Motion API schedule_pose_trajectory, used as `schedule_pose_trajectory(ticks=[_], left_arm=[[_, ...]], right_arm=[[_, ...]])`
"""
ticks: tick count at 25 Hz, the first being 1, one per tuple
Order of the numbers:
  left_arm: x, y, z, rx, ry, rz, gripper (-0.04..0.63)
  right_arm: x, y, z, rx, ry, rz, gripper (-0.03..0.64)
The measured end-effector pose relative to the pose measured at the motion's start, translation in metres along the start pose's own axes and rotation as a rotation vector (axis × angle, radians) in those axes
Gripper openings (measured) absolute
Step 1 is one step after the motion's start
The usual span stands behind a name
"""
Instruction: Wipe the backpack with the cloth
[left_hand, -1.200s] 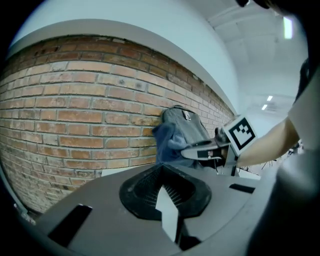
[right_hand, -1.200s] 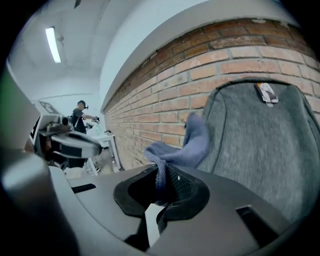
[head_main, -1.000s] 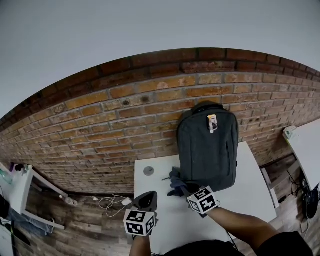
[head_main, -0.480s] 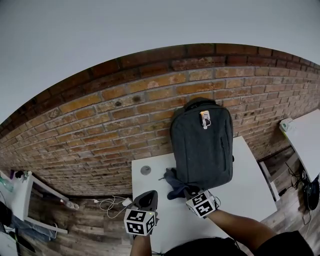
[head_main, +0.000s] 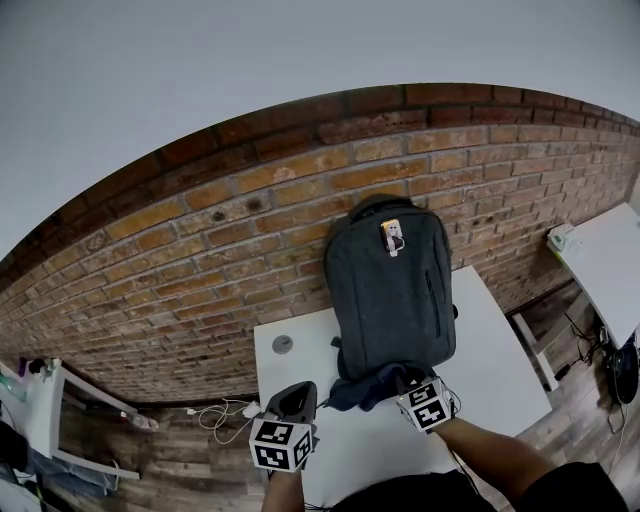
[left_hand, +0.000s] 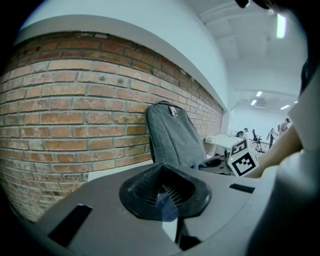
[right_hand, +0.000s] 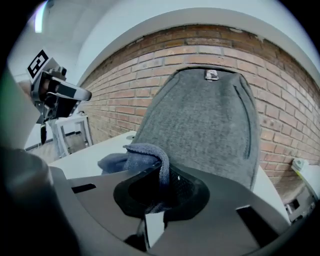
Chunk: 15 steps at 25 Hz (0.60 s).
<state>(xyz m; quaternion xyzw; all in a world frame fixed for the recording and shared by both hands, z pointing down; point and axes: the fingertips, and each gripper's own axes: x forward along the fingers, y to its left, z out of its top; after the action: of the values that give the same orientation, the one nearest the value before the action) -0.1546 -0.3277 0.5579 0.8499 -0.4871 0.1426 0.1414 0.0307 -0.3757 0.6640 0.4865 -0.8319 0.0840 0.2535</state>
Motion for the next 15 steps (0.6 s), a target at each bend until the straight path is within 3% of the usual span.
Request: schedule_pose_trajectory(ticks=[11,15], left_arm=[[0.004,-0.011,-0.001,0.025,0.036,-0.007,-0.012],[0.006,-0.02,0.002,0.029,0.035,-0.008,-0.012]], right_arm=[[-0.034,-0.122,-0.048,0.123,0.07,-0.214,0.029],[-0.052,-0.164,-0.048,0.181,0.041,-0.268,0.029]])
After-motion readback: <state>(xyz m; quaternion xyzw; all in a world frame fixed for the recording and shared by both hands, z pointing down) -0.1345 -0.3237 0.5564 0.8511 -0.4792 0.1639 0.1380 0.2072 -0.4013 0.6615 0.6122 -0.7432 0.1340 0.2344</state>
